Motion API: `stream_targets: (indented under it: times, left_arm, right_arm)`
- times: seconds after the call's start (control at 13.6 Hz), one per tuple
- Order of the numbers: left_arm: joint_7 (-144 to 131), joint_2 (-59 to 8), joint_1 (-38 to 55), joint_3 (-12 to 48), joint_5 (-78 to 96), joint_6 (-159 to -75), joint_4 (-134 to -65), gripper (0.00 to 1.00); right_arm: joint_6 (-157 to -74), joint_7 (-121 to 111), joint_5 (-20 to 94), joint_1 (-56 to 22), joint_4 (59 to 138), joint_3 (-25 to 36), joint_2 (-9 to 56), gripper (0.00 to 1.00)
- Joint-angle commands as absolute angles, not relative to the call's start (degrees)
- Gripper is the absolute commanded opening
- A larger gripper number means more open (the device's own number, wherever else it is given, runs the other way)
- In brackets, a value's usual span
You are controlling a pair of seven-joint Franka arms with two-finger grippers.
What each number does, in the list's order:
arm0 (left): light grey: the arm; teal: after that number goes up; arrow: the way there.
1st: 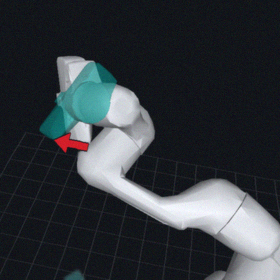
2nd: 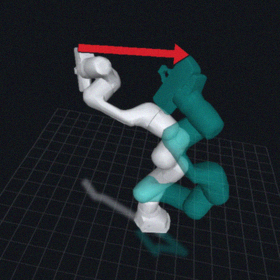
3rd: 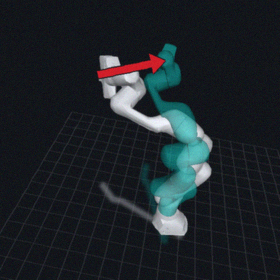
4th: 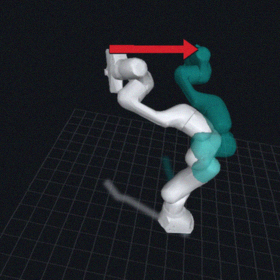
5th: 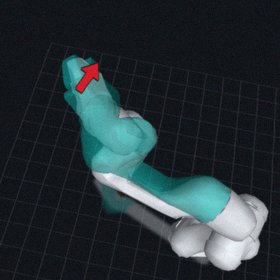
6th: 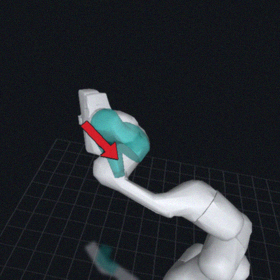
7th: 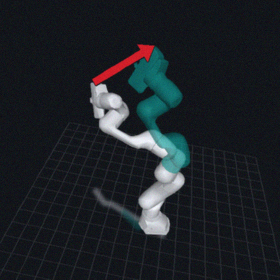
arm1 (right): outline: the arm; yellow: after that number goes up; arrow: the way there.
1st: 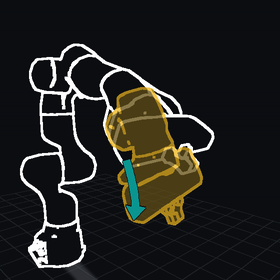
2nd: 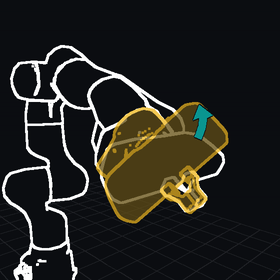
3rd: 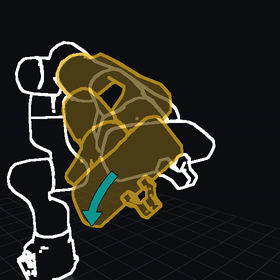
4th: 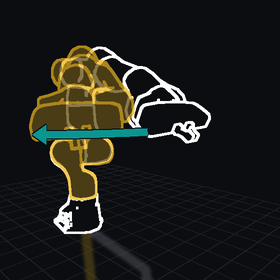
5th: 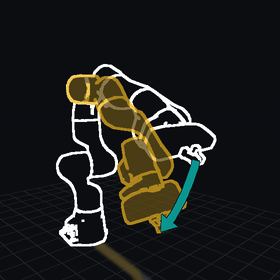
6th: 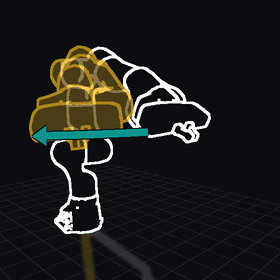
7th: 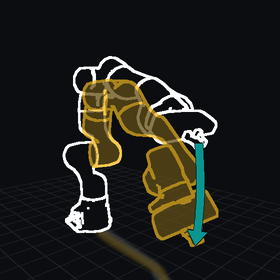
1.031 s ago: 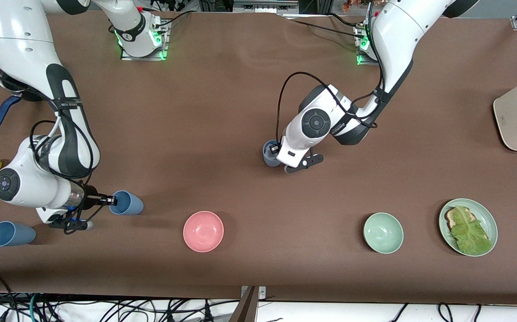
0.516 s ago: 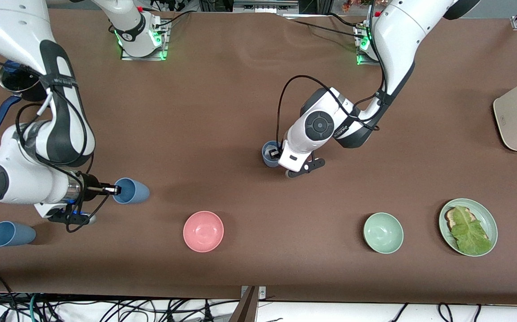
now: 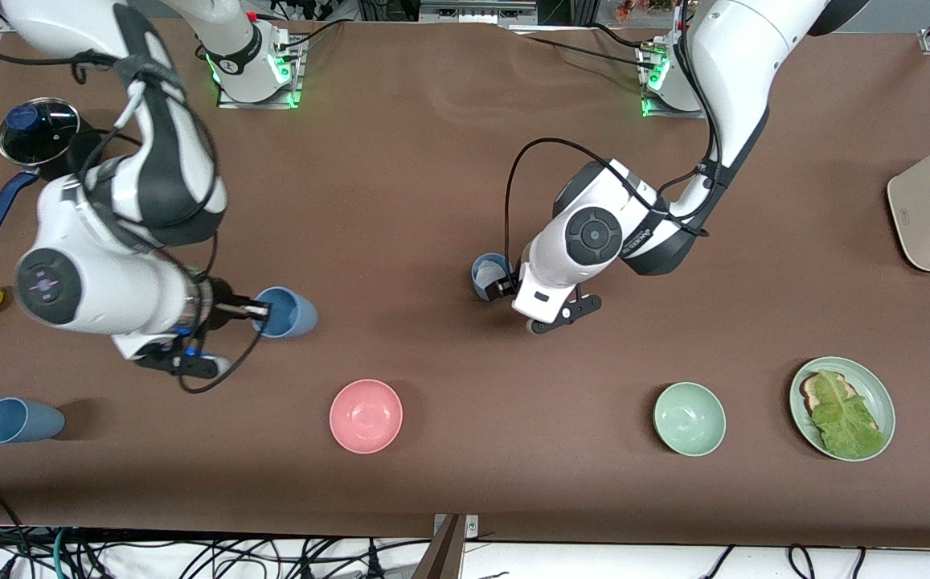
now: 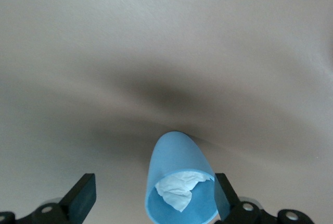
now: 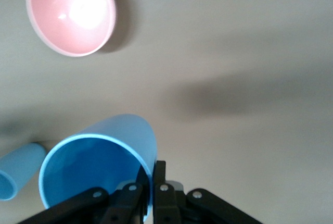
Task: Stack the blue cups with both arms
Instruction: 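Open the left gripper off the cup while the right gripper brings its cup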
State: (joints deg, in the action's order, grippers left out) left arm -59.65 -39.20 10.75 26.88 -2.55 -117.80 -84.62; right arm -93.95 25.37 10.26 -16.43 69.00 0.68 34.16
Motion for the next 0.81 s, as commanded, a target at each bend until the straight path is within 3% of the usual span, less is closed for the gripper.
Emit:
stream_targets:
  times: [0.0, 0.44, 0.74]
  left_arm:
    - [-59.8, -39.7, 9.8, 27.3, -4.0, -113.0, -81.3, 1.00]
    - [-51.7, -38.4, 4.7, 27.8, -3.9, -106.4, -80.3, 1.00]
    - [-35.9, -36.4, -5.1, 27.7, -4.0, -98.7, -80.7, 1.00]
  right_arm:
    - [-92.9, 36.3, 8.4, -23.1, 66.7, 1.0, 33.8, 0.00]
    - [-102.9, 62.7, 8.2, -37.2, 66.0, 1.2, 36.1, 0.00]
    - [-104.2, 72.8, 4.9, -42.6, 66.0, 1.2, 37.8, 0.00]
